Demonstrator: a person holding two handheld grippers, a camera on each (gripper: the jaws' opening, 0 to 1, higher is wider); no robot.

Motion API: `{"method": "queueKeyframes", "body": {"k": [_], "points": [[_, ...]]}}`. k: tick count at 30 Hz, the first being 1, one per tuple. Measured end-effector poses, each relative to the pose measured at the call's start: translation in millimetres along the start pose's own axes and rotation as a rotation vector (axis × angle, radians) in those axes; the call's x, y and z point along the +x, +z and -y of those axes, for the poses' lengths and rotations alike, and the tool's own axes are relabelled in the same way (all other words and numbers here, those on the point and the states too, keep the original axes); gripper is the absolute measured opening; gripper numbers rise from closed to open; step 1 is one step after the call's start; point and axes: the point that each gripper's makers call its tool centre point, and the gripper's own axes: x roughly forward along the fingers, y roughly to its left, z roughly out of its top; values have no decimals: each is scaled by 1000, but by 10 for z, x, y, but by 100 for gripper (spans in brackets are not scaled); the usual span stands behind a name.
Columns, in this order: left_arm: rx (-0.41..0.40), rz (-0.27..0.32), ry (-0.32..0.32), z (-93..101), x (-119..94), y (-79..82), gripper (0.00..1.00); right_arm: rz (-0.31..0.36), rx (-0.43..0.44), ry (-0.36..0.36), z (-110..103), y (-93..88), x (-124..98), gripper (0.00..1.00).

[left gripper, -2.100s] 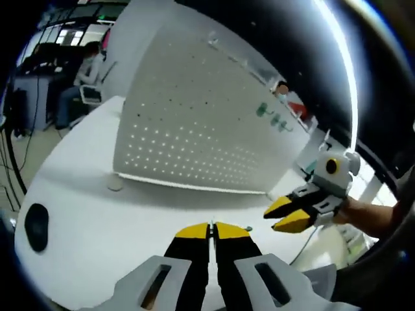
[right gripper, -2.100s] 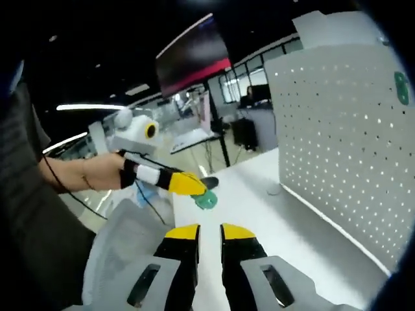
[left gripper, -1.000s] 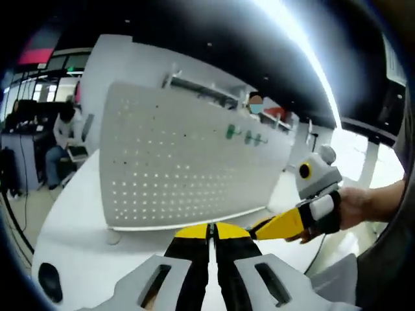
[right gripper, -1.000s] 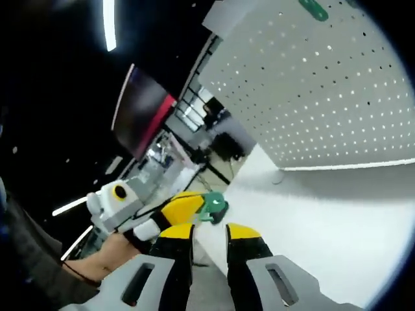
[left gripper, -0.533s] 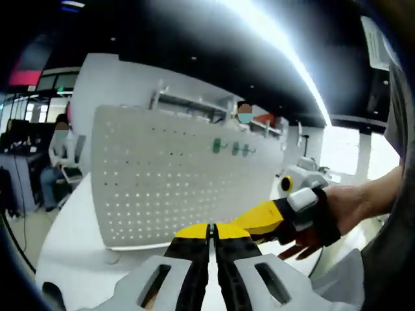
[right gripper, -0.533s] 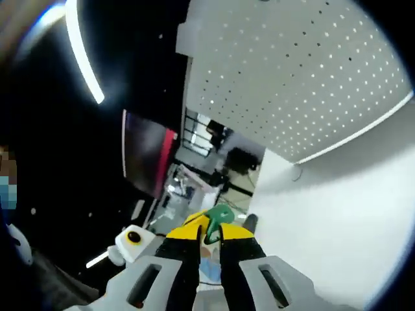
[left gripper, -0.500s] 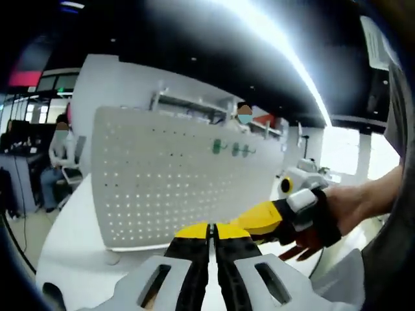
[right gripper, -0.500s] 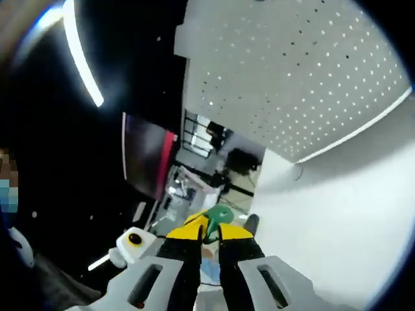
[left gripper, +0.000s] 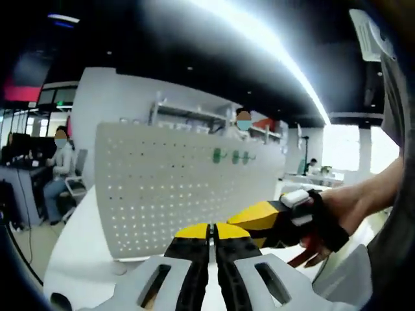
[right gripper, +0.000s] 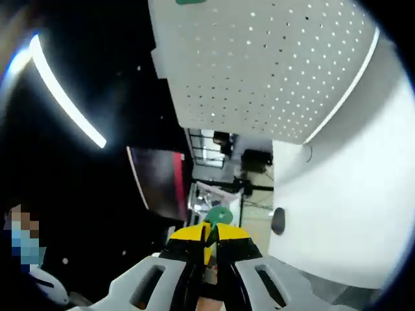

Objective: Insert the hook assembly into the mounting plate slot until the hook locks in place.

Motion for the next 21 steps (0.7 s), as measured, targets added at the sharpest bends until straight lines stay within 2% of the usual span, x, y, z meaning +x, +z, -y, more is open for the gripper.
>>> {"method": "queueKeyframes", "body": {"k": [4,12,16,18,21], "points": [[6,11,-1,1,-3,20,1,4,50,16,-15,-4,3,3],[17,17,-4,3,-5,21,1,10,85,16,14,1,8,2],[49,-9,-12,21,6,-39,2,16,53,-4,40,6,-5,0],[23,-5,-15,23,6,-64,2,18,63,-3,36,14,-8,0],[37,-24,-8,19,13,-101,3,15,44,-24,66,4,-9,0]]}}
